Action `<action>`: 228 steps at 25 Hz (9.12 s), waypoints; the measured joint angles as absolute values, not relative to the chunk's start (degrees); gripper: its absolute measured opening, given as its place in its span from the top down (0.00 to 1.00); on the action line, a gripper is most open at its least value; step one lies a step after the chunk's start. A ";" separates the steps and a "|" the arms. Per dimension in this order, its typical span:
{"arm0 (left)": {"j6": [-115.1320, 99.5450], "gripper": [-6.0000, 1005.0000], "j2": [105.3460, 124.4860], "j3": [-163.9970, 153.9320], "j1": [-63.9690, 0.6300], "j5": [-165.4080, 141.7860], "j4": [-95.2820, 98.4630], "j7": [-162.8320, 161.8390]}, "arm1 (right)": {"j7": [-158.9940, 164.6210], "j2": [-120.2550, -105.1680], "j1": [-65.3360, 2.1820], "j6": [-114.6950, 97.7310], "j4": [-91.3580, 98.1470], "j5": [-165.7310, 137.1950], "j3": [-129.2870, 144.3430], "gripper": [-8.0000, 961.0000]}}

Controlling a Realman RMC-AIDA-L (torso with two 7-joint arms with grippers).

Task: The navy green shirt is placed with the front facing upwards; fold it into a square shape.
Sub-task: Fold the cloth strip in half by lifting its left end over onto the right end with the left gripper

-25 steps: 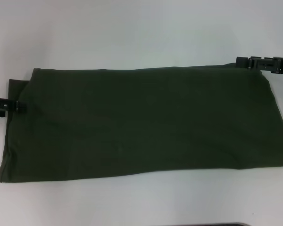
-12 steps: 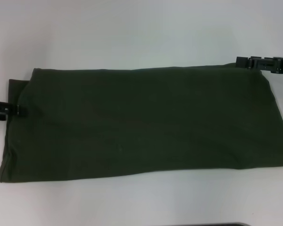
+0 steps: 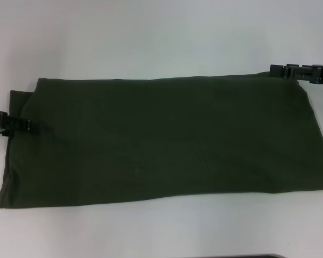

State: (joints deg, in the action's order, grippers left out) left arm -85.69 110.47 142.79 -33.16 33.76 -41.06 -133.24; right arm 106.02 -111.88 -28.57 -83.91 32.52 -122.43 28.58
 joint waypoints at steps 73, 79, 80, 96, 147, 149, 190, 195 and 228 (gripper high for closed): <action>-87.03 0.23 111.87 143.33 -36.47 30.06 -41.92 -134.89 | 106.19 -111.51 -28.65 -83.93 32.52 -122.42 28.51 0.02; -87.03 0.40 111.71 143.50 -36.29 29.84 -41.86 -134.99 | 106.01 -111.67 -28.65 -83.95 32.52 -122.44 28.42 0.02; -87.03 0.43 111.68 143.51 -36.23 29.86 -41.86 -135.07 | 106.00 -111.69 -28.65 -83.95 32.52 -122.44 28.42 0.02; -86.57 0.97 111.62 143.44 -35.94 29.66 -41.84 -135.35 | 105.99 -111.79 -28.56 -84.03 32.52 -122.43 28.56 0.02; -91.68 0.97 102.03 145.90 -34.55 29.27 -40.54 -136.74 | 106.26 -111.86 -28.93 -84.20 32.52 -122.53 28.74 0.02; -91.96 0.97 101.81 145.90 -34.54 29.27 -40.65 -136.94 | 106.26 -111.81 -28.97 -84.20 32.52 -122.52 28.74 0.02; -111.82 0.97 116.57 144.61 -39.14 33.83 -67.73 -148.37 | 104.27 -111.26 -28.64 -85.74 32.52 -122.55 28.92 0.02; -111.85 0.97 118.05 144.48 -39.20 33.96 -68.72 -149.21 | 103.90 -111.15 -28.56 -85.84 32.52 -122.60 28.92 0.02; -110.35 0.97 124.44 132.64 -37.86 55.27 -75.24 -157.83 | 103.63 -109.58 -28.29 -88.03 32.61 -122.70 30.59 0.02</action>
